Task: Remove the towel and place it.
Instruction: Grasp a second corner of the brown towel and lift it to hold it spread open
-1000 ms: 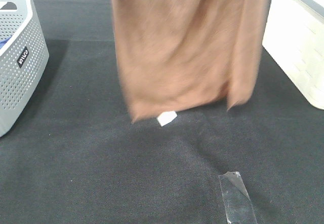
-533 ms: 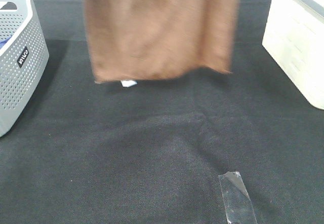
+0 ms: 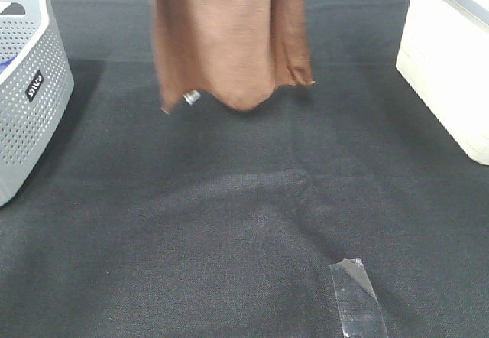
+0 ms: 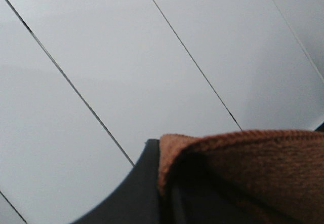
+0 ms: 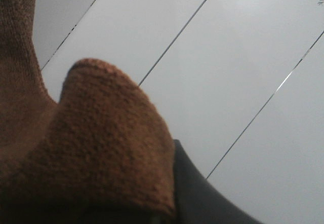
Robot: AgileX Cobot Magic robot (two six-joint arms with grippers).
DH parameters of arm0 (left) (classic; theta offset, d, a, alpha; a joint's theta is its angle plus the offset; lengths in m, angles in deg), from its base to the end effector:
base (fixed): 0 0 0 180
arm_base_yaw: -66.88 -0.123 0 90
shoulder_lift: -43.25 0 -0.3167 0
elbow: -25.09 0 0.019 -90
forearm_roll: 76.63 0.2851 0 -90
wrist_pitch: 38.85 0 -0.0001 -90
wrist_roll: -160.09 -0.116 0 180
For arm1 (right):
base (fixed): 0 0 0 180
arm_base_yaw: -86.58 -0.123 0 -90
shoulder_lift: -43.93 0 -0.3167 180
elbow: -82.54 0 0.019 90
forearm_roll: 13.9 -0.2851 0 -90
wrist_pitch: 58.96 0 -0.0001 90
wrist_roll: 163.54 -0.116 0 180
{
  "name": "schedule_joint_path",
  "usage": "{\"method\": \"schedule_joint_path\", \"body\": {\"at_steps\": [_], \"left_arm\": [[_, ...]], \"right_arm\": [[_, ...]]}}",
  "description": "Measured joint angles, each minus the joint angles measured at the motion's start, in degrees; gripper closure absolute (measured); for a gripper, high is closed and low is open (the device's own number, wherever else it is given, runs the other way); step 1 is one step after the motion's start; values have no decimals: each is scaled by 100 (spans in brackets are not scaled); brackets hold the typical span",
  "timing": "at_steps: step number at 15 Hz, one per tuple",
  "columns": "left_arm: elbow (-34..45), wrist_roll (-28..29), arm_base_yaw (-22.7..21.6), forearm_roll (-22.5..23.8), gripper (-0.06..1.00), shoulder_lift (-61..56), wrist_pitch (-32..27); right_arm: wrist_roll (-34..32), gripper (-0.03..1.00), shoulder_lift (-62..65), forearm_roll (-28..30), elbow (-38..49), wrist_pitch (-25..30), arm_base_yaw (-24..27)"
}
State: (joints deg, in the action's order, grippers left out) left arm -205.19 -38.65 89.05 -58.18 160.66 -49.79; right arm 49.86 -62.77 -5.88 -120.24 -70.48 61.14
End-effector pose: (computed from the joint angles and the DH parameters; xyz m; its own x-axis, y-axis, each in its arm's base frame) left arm 0.4788 -0.1875 0.5574 0.3535 0.5028 -0.7888 0.1378 0.8061 0.5755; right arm 0.4349 0.2104 0.5102 0.5030 -0.4907 -0.7114 -0.1618 0.7551 -0.6353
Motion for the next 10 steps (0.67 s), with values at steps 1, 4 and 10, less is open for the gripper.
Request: {"method": "schedule_joint_path", "body": {"at_steps": [1, 4, 10], "left_arm": [[0, 0, -63, 0, 94, 138, 332], [0, 0, -229, 6, 94, 544, 1513], [-34, 0, -602, 17, 94, 1049, 2802]], "right_arm": [[0, 97, -138, -17, 0, -332, 23], [0, 97, -699, -40, -407, -802, 212], [-693, 97, -1238, -34, -865, -1037, 453]]}}
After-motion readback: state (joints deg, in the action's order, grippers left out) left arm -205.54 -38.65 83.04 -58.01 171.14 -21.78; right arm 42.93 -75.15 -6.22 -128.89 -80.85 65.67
